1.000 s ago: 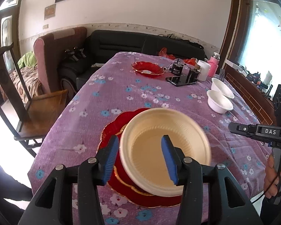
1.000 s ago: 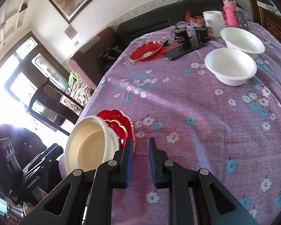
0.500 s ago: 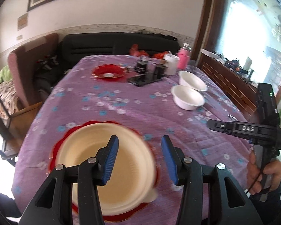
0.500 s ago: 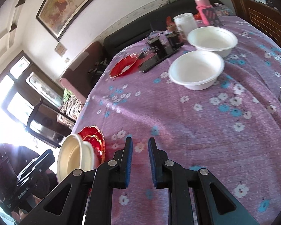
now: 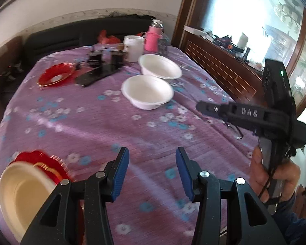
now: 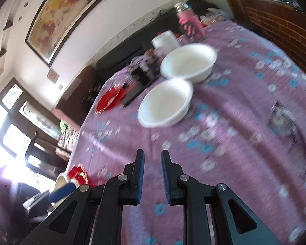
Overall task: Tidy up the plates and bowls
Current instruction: 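Move the right tool to a white foam bowl and grasp its rim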
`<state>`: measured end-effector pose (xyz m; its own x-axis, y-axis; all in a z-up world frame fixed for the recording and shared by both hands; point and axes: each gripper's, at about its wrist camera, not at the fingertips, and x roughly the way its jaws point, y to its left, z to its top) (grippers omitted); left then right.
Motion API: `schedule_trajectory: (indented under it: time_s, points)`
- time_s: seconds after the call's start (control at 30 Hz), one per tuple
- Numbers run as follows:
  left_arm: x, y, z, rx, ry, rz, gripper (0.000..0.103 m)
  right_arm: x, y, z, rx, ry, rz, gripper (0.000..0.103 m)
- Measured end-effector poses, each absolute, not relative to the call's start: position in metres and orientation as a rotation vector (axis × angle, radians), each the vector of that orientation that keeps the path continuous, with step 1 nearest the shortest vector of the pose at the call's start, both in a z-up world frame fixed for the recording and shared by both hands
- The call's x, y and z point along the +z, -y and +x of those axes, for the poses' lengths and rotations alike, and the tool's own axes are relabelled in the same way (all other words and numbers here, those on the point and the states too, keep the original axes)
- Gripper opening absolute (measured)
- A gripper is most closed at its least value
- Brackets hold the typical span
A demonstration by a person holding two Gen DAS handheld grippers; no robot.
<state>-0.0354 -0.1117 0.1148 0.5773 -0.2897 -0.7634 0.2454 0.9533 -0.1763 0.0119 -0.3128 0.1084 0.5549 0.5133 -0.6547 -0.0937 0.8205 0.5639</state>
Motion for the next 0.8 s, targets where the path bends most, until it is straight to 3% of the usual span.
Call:
schedule_trajectory:
  time_s: [0.13,0.2,0.23,0.5,0.8]
  points:
    - [0.128,0.132,-0.009,-0.344,-0.940,-0.025,0.046,0.117,0.337,0.035,0.330,-0.895,0.532,0.020]
    - [0.133,0.138,0.009,-0.331,-0.960,-0.006,0.047,0.119,0.349,0.050,0.315,-0.896,0.553,0.035]
    - [0.134,0.140,0.016,-0.323,-0.965,0.000,0.047,0.119,0.355,0.057,0.307,-0.895,0.564,0.037]
    - [0.115,0.129,0.110,-0.226,-1.063,-0.057,0.047,0.103,0.380,0.103,0.249,-0.951,0.588,0.037]
    - [0.057,0.109,0.179,-0.165,-1.190,-0.201,0.047,0.064,0.369,0.135,0.255,-1.056,0.599,0.037]
